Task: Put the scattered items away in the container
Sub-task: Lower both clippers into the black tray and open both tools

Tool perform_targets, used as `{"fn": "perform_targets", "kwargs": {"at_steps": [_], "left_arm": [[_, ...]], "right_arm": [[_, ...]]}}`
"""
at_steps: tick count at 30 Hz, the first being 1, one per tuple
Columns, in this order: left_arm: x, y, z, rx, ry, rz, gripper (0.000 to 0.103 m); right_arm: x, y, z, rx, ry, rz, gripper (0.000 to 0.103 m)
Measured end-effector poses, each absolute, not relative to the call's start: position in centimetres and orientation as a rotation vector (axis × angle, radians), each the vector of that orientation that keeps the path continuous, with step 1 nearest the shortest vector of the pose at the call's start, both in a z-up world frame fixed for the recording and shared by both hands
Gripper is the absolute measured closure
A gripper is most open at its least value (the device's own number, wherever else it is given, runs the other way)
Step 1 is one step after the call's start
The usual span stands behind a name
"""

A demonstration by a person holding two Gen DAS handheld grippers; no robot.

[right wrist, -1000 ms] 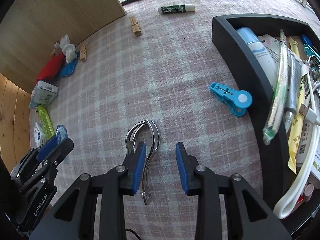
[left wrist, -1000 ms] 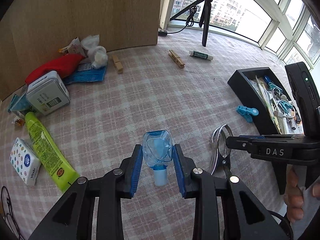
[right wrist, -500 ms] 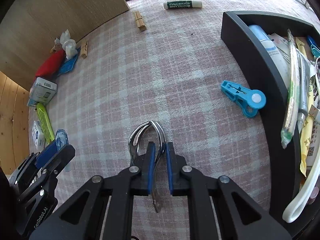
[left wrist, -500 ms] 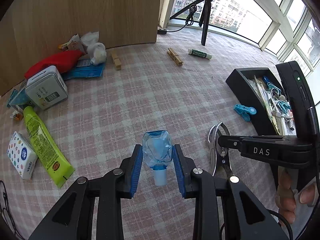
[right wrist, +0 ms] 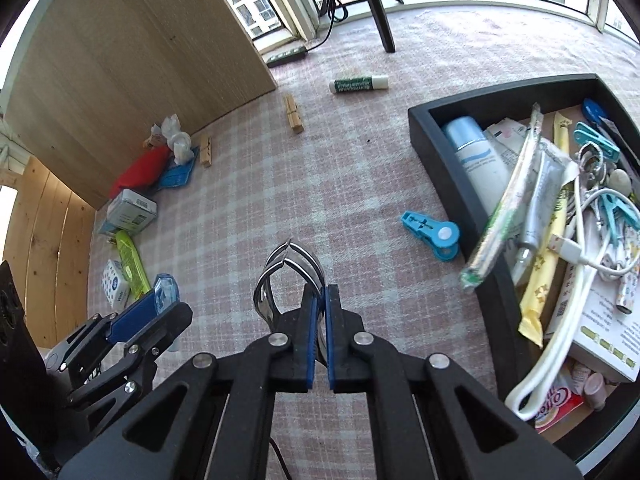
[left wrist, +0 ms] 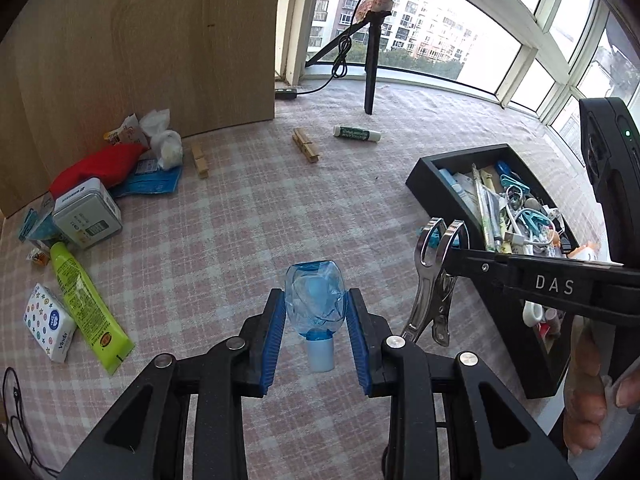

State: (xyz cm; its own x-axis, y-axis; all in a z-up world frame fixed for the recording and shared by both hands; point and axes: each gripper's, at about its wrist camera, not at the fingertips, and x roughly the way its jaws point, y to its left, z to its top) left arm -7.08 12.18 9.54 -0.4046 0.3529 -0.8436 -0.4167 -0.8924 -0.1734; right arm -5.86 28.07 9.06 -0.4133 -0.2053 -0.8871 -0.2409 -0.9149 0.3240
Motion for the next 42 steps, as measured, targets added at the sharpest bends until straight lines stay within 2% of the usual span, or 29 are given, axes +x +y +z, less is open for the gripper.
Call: {"fn": "perform_targets", "kwargs": {"at_steps": [15, 35, 37, 38, 39, 40, 41, 42], "left_arm": [[-5.4, 23.7, 15.2, -1.229, 0.134, 2.275, 0.074], [-4.0, 42.5, 16.5, -1.164, 0.229, 2.168, 0.074], [-3.9, 43.5, 16.6, -1.154, 0.237, 2.173, 0.07], [-4.0, 43.8, 16.6, -1.157, 0.232, 2.182, 0.063], [-4.0, 44.0, 16.7, -1.163, 0.219, 2.187, 0.044], [-4.1, 44.0, 16.9, -1.153, 0.198, 2.19, 0.04], [-4.1, 44.1, 17.1, -1.149, 0.193, 2.201, 0.04], [-4.0, 44.1, 17.2, -1.147, 0.2, 2.213, 0.04]], "right_arm": [[-3.0, 39.7, 16.5, -1.491, 0.633, 2.589, 0.099], [-0.5, 56.7, 17.1, -1.42, 0.633, 2.491, 0.099], [-0.6, 57.2, 17.0, -1.437, 0.641, 2.511, 0.096], [-0.7, 57.4, 17.0, -1.446, 0.647, 2.51, 0.087], [-0.6, 57.7, 16.9, -1.443, 0.649, 2.499, 0.074], [-0.5, 57.9, 17.0, -1.426, 0.644, 2.498, 0.069], [-0.4, 58.0, 17.1, -1.406, 0.634, 2.508, 0.062], [-0.4, 58.1, 17.3, -1.395, 0.619, 2.513, 0.061]]}}
